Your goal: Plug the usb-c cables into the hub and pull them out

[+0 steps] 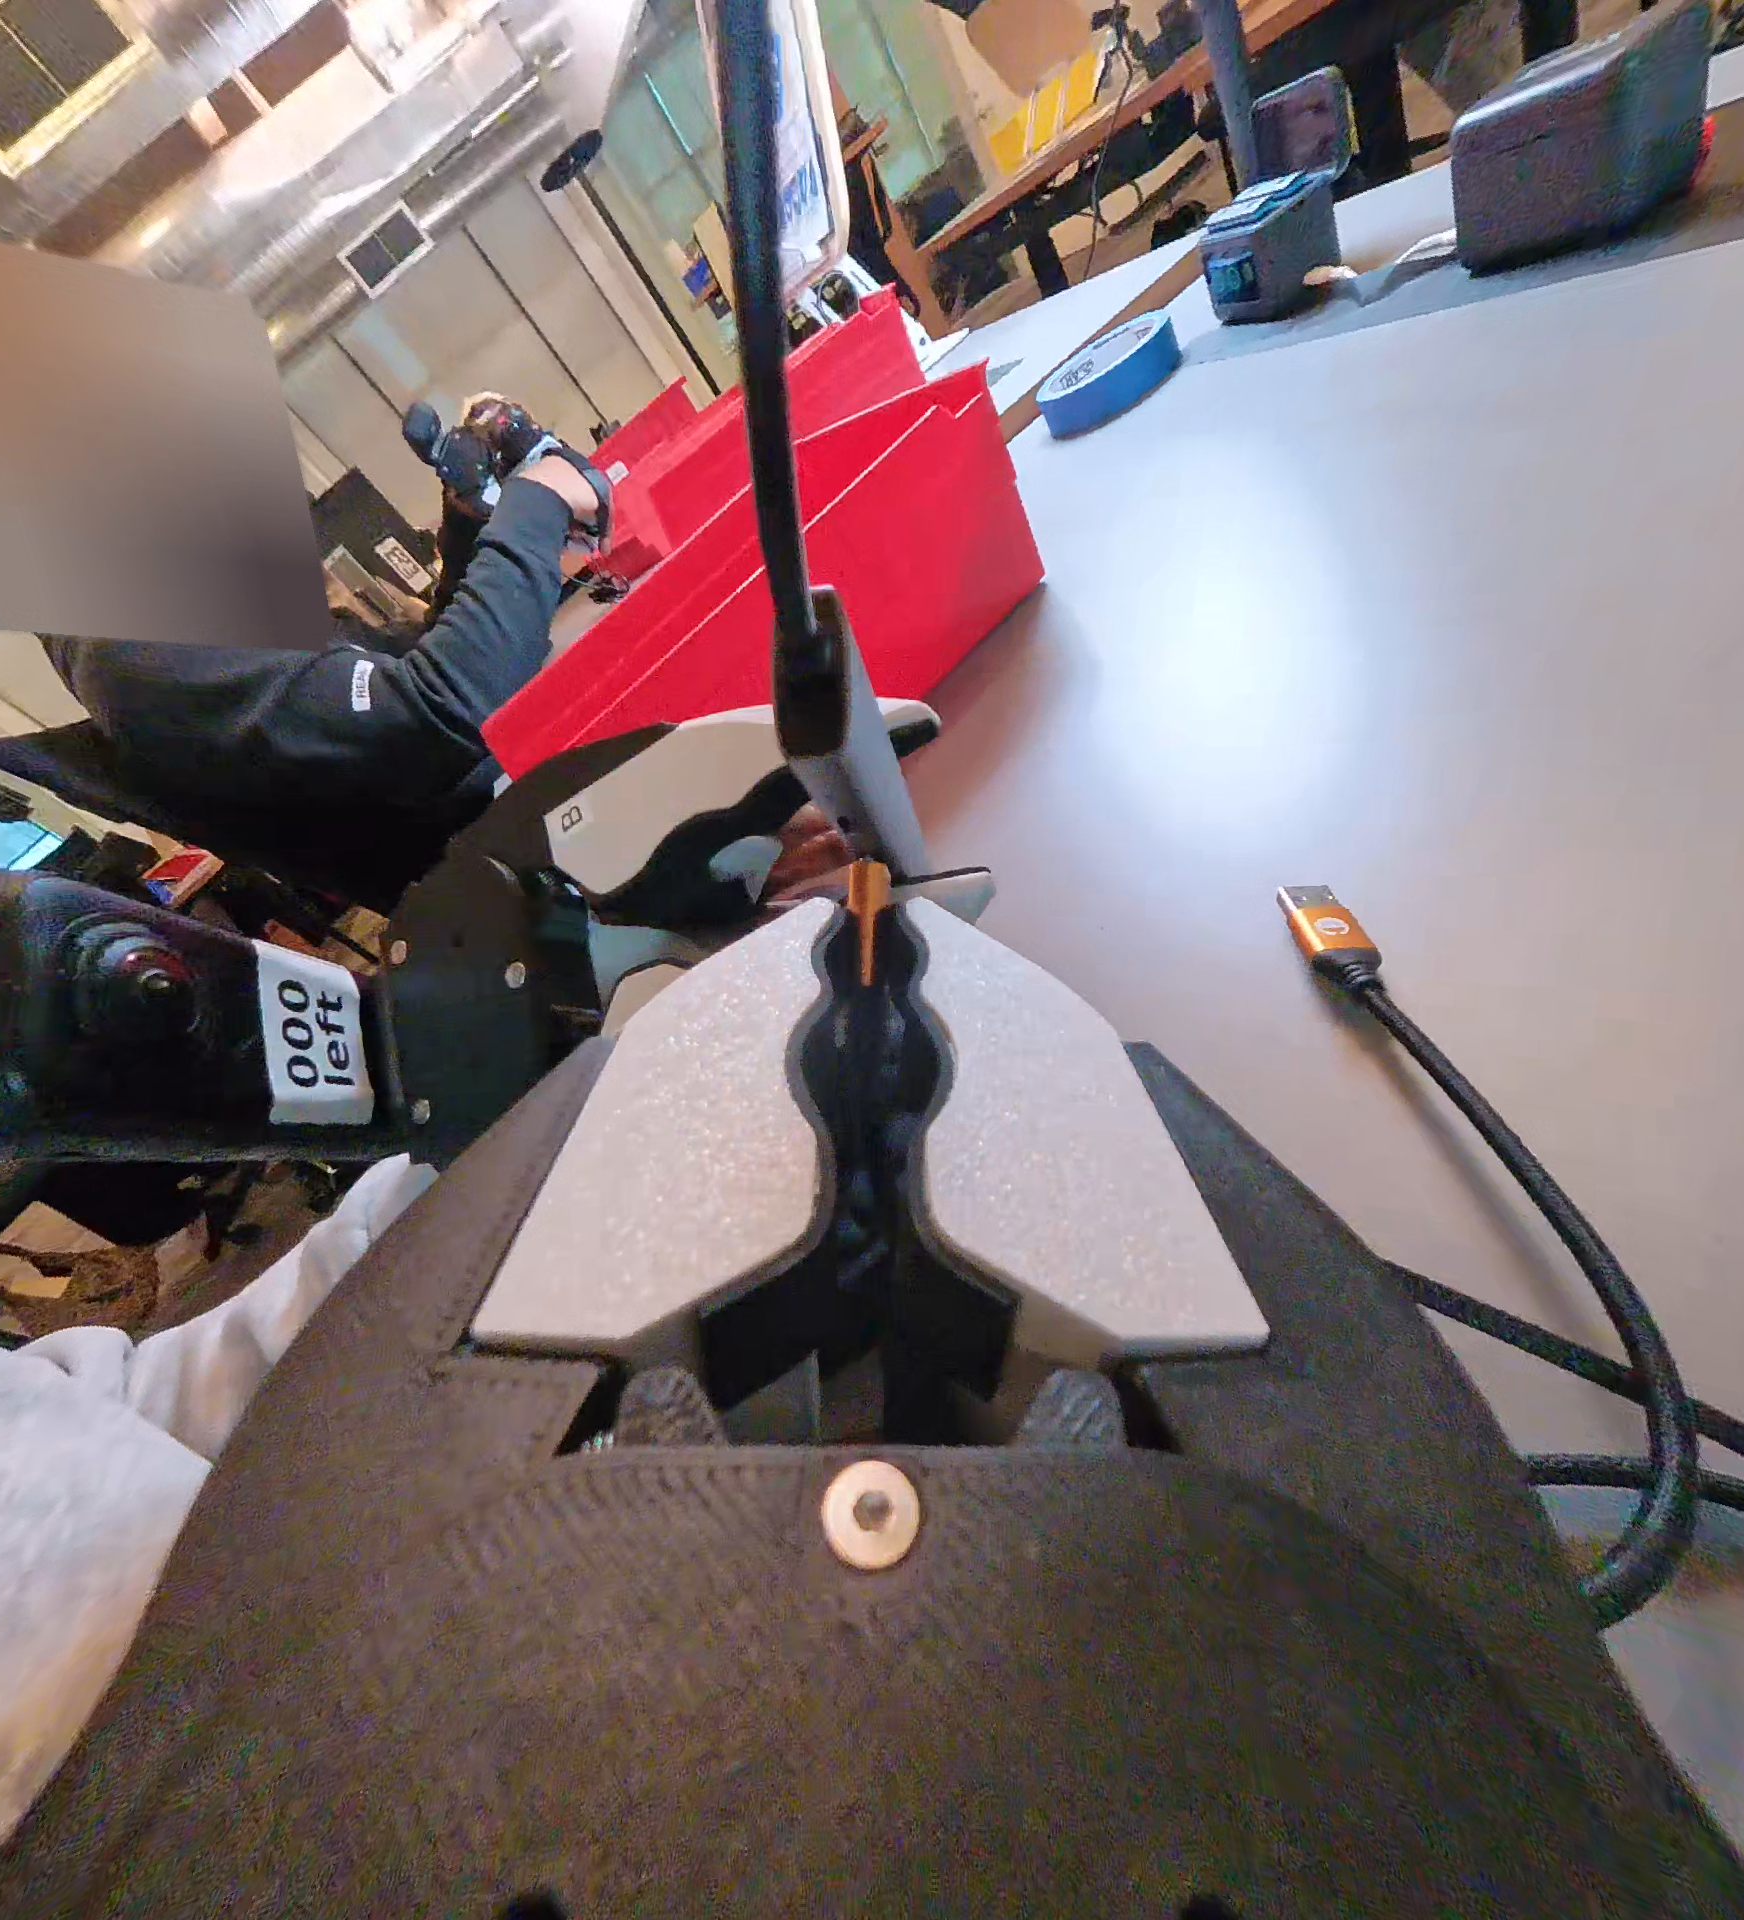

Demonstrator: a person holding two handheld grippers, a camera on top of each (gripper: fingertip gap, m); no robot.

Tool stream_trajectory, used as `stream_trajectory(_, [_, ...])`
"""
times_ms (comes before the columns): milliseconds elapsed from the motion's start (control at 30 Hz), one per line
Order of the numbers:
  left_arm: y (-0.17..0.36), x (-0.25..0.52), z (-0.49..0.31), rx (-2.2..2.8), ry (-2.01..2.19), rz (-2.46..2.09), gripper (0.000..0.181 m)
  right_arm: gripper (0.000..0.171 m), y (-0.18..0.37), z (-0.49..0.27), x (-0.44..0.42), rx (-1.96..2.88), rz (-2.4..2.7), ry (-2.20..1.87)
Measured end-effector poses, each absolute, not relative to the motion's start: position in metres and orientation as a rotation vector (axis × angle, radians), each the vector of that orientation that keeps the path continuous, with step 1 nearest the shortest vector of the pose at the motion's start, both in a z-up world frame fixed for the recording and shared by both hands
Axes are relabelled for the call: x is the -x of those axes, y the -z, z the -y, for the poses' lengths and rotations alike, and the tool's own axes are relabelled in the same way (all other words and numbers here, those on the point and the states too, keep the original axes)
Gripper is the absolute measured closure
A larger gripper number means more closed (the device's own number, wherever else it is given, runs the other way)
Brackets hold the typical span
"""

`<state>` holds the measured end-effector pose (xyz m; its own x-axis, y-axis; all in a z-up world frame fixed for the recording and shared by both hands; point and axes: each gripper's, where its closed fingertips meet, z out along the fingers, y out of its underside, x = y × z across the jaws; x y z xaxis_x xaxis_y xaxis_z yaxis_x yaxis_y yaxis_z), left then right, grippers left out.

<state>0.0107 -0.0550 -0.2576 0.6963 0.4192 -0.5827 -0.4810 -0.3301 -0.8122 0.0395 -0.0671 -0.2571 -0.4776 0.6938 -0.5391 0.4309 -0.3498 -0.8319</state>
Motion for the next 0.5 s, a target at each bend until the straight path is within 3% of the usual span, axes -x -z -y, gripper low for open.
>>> stream_trajectory(100, [0.258, -0.011, 0.054, 1.673, -0.952, -0.091, 0.153, 0.164, 0.257, 0.067, -0.04, 1.474, 1.651, -1.963])
stream_trajectory(233, [0.255, -0.005, 0.053, 1.672, -0.969, -0.085, 0.139, 0.164, 0.259, 0.064, -0.039, 1.434, 1.68, -1.954])
stream_trajectory(300, [0.264, -0.011, 0.048, 1.739, -0.864, -0.112, 0.156, 0.164, 0.26, 0.063, -0.038, 1.37, 1.711, -1.873])
stream_trajectory(500, [0.277, -0.006, 0.048, 1.93, -0.756, -0.087, 0.147, 0.165, 0.268, 0.066, -0.039, 1.192, 1.817, -1.573])
